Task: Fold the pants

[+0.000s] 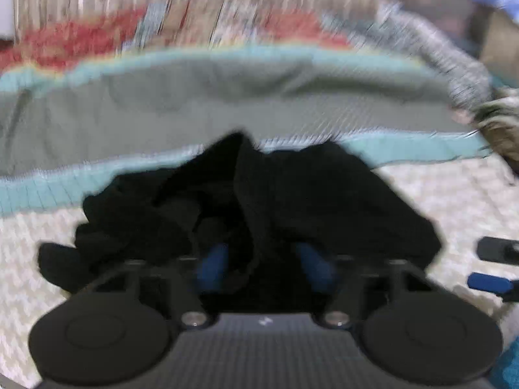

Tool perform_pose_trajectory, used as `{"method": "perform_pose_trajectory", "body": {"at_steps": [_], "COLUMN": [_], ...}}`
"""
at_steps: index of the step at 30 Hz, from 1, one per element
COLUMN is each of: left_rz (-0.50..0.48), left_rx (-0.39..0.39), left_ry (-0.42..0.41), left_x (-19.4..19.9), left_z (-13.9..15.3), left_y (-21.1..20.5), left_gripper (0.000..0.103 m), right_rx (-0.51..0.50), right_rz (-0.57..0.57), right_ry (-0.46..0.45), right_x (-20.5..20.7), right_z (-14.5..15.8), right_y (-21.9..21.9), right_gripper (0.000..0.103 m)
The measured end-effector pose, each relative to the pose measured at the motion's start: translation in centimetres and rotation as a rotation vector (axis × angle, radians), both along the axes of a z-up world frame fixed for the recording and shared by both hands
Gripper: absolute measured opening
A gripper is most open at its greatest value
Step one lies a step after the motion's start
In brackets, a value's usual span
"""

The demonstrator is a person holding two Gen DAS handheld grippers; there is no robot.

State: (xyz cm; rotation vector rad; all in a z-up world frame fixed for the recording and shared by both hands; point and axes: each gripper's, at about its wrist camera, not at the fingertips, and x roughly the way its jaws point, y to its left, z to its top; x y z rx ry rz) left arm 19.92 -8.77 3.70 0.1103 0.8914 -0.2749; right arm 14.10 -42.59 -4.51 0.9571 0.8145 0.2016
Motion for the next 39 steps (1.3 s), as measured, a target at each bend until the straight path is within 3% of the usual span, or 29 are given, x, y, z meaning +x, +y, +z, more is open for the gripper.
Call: {"method": "perform_pose_trajectory", "body": {"at_steps": [1, 3, 5, 6, 7, 11, 15, 19, 22, 25, 27, 29, 30, 31, 34, 38, 39], "left_rz": [-0.001, 0.020, 0.023, 0.021, 0.026, 0.115, 0.223, 0.351, 0.431, 0.483, 0.487, 0.483, 0.484, 0.482, 0.471, 0.463, 0.462], "left_rx": [-0.035, -0.089, -0.151, -0.202, -0.249, -0.411, -0.485, -0.546, -0.560, -0.599, -0.634, -0.637, -0.641, -0.651, -0.652, -0.643, -0.639], "left_ry": [0.045, 0.052, 0.016, -0.011, -0.037, -0.142, -0.237, -0.281, -0.298, -0.313, -0.339, -0.379, -0.399, -0.421, -0.461, -0.489, -0.492], "left_x": [0.9, 1.0, 0.0, -0.8, -1.7, -6.8, -12.6, -17.7, -19.7, -20.8, -22.1, -22.3, -23.0, -23.6, -24.1, -25.1, -25.2], "left_z": [-0.6, -0.4, 1.6, 2.7, 3.8, 9.0, 11.9, 12.3, 11.8, 11.3, 11.2, 11.8, 11.9, 12.1, 13.3, 14.2, 14.4], "left_y": [-0.1, 0.3, 1.7, 3.6, 5.6, 13.2, 20.3, 25.6, 28.4, 31.4, 33.5, 34.7, 34.9, 35.4, 35.9, 35.4, 35.2], "left_gripper": [0.006, 0.006, 0.006, 0.006, 0.006, 0.006, 0.006, 0.006, 0.006, 0.006, 0.006, 0.006, 0.006, 0.006, 0.006, 0.006, 0.006], "right_rx": [0.014, 0.039, 0.051, 0.063, 0.073, 0.086, 0.143, 0.152, 0.159, 0.064, -0.004, -0.093, -0.105, -0.096, -0.048, 0.079, 0.071], "right_rz": [0.004, 0.011, 0.042, 0.080, 0.106, 0.244, 0.433, 0.625, 0.719, 0.625, 0.511, 0.413, 0.371, 0.318, 0.224, 0.271, 0.316], "right_ry": [0.009, 0.022, 0.017, 0.014, 0.009, -0.142, -0.225, -0.225, -0.190, -0.160, -0.143, -0.120, -0.096, -0.058, 0.024, 0.141, 0.169], "right_x": [0.7, 2.4, 3.5, 3.9, 3.9, 1.8, -1.5, -5.3, -7.3, -6.7, -6.2, -5.2, -4.8, -4.3, -2.4, -0.7, -0.5], "right_z": [-0.4, -1.2, -1.4, -1.3, -1.0, 2.8, 6.0, 6.3, 5.2, 4.4, 3.8, 3.2, 2.9, 2.2, 0.1, -3.3, -3.8], "right_y": [0.1, 0.4, 1.1, 1.6, 2.2, 5.6, 11.2, 16.9, 18.2, 14.9, 11.5, 8.9, 8.1, 6.9, 5.3, 8.8, 10.1], "right_gripper": [0.093, 0.093, 0.064, 0.025, 0.009, 0.008, 0.008, 0.010, 0.014, 0.030, 0.033, 0.047, 0.061, 0.068, 0.076, 0.077, 0.056]}}
